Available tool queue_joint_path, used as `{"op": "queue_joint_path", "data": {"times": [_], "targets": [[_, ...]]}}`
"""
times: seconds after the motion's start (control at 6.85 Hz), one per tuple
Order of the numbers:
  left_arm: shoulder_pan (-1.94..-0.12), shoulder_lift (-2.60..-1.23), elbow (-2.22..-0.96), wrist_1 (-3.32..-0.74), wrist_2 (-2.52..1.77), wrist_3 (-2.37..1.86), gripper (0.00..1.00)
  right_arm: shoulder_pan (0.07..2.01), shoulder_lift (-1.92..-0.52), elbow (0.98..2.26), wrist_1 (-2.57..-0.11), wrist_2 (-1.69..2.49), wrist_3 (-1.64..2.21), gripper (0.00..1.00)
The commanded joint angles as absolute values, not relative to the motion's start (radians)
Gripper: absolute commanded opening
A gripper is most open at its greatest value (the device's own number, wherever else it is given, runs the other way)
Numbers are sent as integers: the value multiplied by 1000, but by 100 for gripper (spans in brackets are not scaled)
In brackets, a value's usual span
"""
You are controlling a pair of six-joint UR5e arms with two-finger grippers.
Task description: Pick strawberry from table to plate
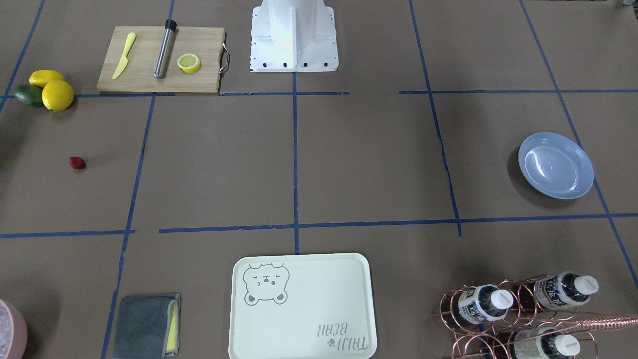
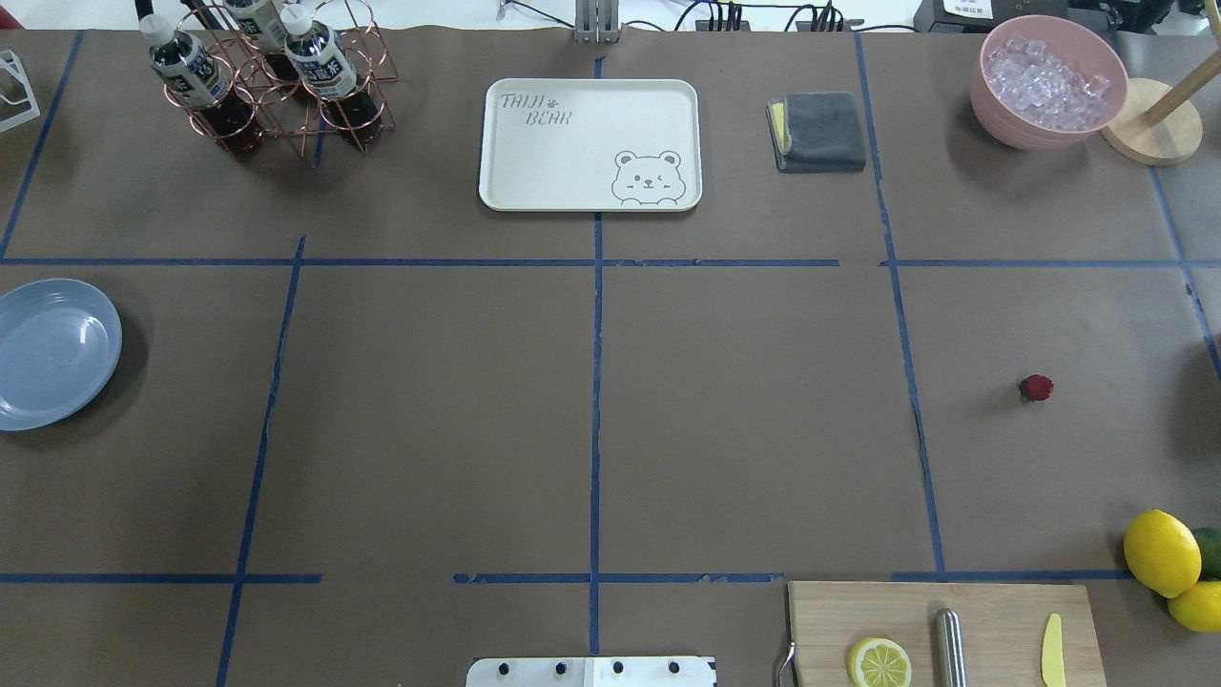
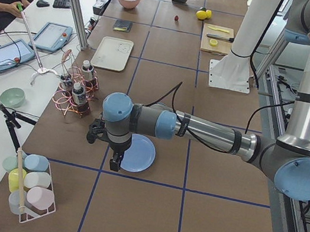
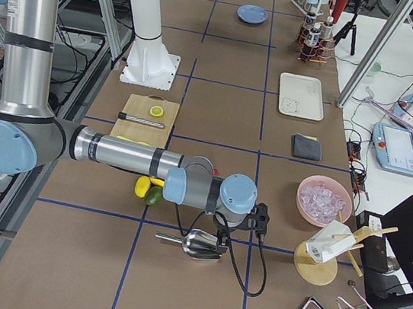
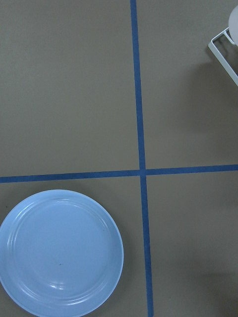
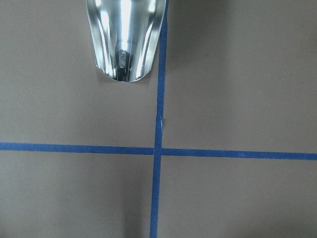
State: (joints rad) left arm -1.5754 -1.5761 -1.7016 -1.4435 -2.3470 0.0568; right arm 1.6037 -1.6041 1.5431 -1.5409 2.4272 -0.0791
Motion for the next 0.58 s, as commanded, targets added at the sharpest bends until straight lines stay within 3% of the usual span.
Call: {"op": "queue_joint_path", "data": {"times": [0.0, 0.44], "targets": [[-1575, -1577, -1703, -1443, -2347, 57, 100, 1605, -1598, 1545, -1539, 2424, -83, 100], [-1540, -1574, -1654, -1552, -2355, 11, 100, 1605, -1588, 1554, -1537, 2425, -81, 100]]}}
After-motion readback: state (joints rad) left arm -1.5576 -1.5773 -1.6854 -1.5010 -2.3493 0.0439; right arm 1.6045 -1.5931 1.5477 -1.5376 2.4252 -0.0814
